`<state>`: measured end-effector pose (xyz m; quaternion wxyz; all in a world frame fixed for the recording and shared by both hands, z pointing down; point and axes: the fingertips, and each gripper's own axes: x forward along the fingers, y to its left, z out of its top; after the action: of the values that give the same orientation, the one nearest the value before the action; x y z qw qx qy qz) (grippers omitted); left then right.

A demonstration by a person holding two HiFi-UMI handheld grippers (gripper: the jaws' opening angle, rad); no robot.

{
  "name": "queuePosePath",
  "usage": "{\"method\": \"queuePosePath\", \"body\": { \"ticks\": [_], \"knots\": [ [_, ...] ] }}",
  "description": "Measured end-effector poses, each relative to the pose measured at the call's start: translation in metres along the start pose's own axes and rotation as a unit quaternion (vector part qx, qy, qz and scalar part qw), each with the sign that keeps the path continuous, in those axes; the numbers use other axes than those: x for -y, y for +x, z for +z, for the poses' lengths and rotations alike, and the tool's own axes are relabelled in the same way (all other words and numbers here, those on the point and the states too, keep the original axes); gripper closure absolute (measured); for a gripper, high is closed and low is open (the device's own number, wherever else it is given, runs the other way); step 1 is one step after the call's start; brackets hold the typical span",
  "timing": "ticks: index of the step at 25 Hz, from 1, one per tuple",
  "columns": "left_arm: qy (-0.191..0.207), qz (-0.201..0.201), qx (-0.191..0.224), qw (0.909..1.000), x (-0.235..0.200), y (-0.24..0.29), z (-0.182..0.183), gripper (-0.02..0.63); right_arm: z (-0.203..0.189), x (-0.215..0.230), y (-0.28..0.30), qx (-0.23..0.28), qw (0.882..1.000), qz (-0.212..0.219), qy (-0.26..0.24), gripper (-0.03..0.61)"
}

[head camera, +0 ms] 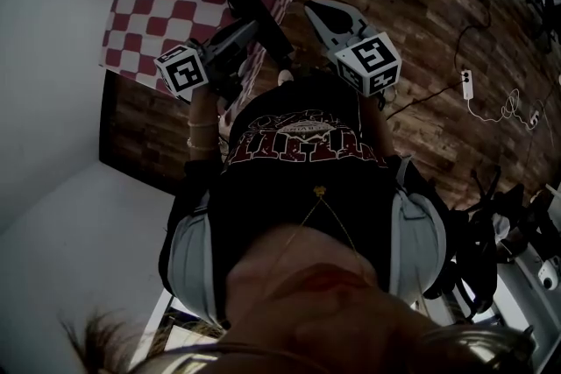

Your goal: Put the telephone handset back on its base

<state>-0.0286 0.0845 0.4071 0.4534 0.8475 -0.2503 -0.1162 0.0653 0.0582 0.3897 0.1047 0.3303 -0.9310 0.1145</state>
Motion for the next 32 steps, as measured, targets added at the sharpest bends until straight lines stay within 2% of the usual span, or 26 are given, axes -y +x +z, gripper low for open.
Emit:
{"method": "queuePosePath", "body": {
  "ticks": [20,32],
  "knots": [
    [0.000,0.051,0.069,0.9963,-0.002,0.054,0.031,0.538,0.036,0.066,0.023,-0.014,0.996,0.089,-0.022,0.558],
    [-0.014,0.097,0.132,0.9864,-0.019,0.081,0.047,0.538,0.038,0.106,0.038,-0.033,0.987,0.150,-0.040,0.558]
  ]
}}
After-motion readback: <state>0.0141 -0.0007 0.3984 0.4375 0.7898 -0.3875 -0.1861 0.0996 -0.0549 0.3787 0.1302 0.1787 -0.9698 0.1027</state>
